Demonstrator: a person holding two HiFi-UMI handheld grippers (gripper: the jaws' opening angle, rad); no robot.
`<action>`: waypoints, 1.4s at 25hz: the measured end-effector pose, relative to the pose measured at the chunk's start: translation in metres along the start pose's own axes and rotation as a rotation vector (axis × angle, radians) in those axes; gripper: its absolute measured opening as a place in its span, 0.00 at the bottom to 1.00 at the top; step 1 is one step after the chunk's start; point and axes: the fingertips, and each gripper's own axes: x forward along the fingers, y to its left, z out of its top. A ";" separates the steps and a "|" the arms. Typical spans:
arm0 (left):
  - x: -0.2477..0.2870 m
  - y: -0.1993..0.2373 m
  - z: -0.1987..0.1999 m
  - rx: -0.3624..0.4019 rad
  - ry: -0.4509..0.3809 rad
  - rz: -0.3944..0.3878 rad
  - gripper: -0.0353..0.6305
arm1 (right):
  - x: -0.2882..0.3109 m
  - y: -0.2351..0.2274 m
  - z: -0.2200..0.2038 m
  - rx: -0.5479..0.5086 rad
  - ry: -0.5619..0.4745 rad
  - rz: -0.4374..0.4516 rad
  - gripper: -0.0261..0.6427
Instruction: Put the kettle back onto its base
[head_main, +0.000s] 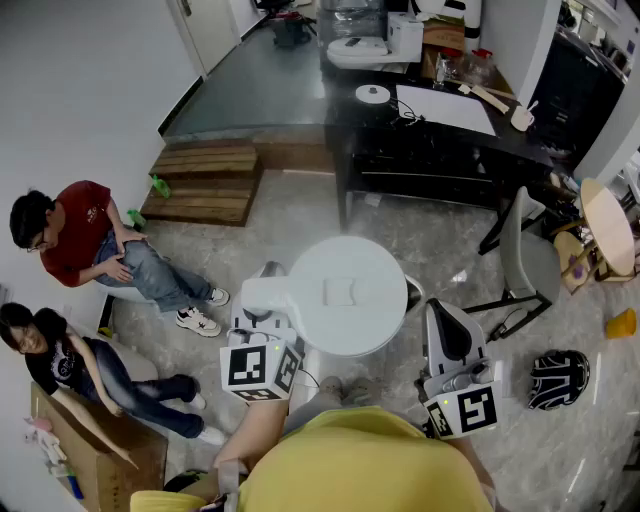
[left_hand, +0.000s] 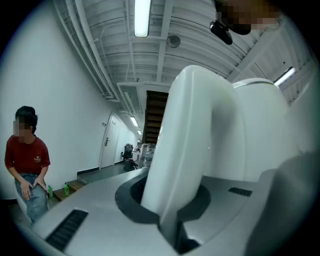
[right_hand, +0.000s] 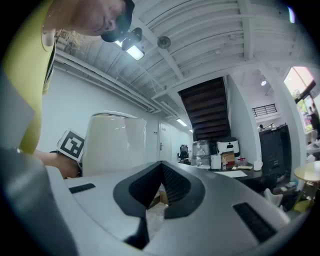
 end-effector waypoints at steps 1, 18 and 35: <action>0.002 -0.003 -0.001 0.002 0.003 -0.002 0.09 | 0.000 -0.003 0.000 0.000 0.000 -0.001 0.05; 0.027 -0.050 -0.011 0.013 0.026 -0.050 0.09 | 0.004 -0.041 -0.007 0.014 0.009 -0.020 0.05; 0.167 0.006 -0.006 -0.012 0.016 -0.163 0.09 | 0.142 -0.068 -0.009 -0.019 -0.004 -0.108 0.05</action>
